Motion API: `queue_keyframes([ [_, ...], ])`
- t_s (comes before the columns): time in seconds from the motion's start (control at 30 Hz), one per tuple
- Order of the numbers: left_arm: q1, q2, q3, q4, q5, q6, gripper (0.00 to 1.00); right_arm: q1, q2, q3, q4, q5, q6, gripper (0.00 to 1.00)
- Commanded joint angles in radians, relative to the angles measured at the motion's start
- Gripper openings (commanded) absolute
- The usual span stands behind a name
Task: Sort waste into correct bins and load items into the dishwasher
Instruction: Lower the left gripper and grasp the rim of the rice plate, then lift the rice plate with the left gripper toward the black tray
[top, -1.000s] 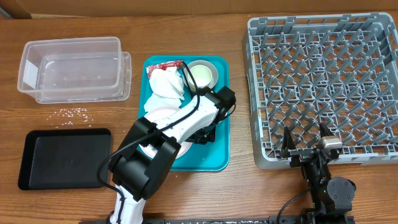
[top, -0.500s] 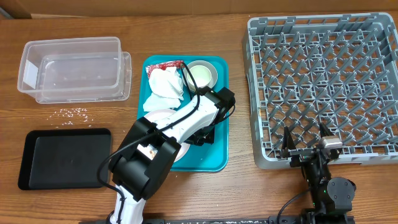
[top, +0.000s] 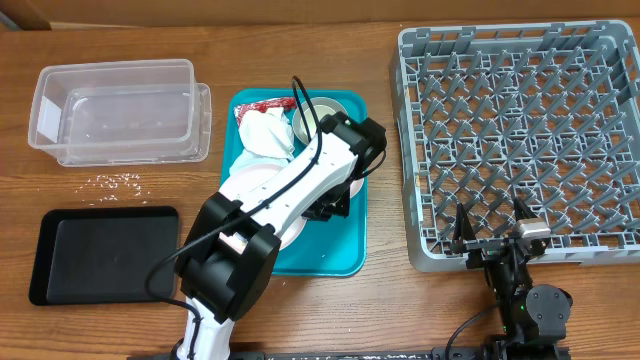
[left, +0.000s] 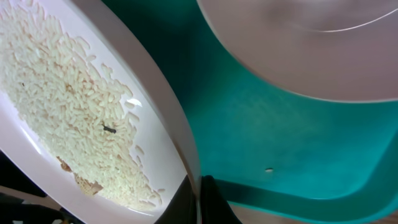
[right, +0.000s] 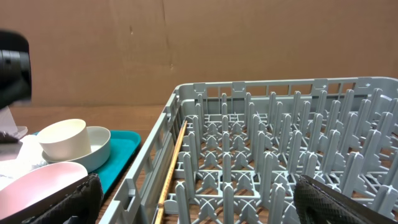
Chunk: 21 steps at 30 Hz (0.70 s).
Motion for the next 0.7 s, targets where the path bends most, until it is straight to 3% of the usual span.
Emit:
queue_keyframes([
  [0.0, 0.004, 0.003, 0.075, -0.064, -0.079, -0.081, 0.04, -0.006, -0.011, -0.010, 0.005, 0.009, -0.004, 1.00],
  [0.17, 0.019, 0.000, 0.157, -0.213, -0.217, -0.229, 0.04, -0.006, -0.011, -0.010, 0.005, 0.009, -0.004, 1.00],
  [0.47, 0.160, -0.081, 0.179, -0.214, -0.212, -0.197, 0.04, -0.006, -0.011, -0.010, 0.005, 0.009, -0.004, 1.00],
  [0.67, 0.363, -0.180, 0.179, -0.214, -0.188, -0.175, 0.04, -0.006, -0.011, -0.010, 0.005, 0.009, -0.004, 1.00],
])
